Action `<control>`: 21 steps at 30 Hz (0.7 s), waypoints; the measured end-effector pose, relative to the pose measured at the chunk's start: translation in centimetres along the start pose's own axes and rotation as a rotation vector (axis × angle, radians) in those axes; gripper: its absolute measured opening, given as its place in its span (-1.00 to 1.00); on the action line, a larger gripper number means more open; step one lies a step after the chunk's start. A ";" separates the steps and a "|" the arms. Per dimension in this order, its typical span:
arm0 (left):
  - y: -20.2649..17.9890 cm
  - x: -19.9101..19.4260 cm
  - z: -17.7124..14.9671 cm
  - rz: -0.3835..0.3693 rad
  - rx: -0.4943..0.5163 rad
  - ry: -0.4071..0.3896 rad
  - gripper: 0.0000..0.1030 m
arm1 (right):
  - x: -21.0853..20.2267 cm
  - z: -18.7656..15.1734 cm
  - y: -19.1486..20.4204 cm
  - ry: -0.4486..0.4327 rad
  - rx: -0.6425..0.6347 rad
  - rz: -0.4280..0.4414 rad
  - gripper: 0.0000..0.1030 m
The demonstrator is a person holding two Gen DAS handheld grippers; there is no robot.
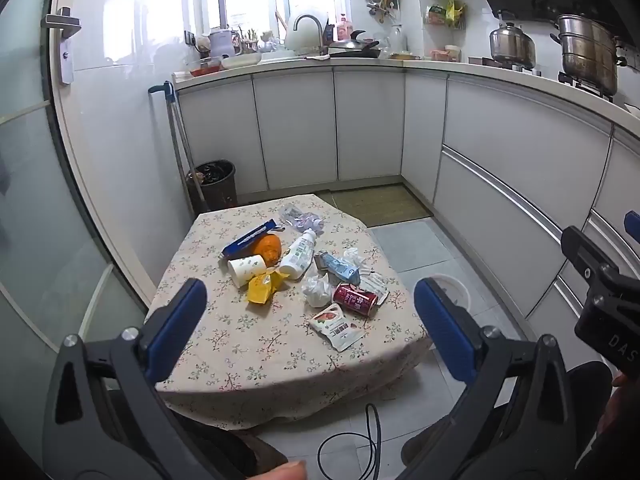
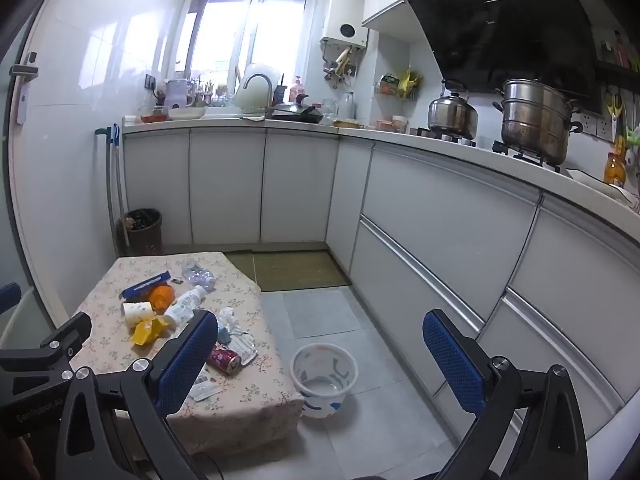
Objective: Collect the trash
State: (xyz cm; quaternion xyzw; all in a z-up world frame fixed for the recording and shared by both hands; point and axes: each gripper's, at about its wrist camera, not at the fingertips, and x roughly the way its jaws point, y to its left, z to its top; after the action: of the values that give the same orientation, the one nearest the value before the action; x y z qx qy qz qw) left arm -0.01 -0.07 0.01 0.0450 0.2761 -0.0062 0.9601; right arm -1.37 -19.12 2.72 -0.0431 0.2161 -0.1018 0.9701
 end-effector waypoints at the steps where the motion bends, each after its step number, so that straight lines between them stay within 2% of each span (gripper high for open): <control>1: 0.0 0.0 0.0 -0.001 0.000 0.000 1.00 | 0.0 0.0 0.0 -0.002 0.007 0.004 1.00; 13: -1.2 0.0 0.0 0.004 -0.009 -0.001 1.00 | 1.2 0.0 0.1 0.025 0.013 0.001 1.00; 21: -0.4 0.3 0.2 -0.013 -0.025 0.009 1.00 | 1.3 -0.4 -0.2 0.028 0.036 0.009 1.00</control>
State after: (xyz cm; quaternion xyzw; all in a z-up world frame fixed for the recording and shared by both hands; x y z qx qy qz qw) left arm 0.30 -0.50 -0.02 0.0313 0.2809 -0.0088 0.9592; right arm -0.41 -19.65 1.89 -0.0235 0.2279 -0.1019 0.9680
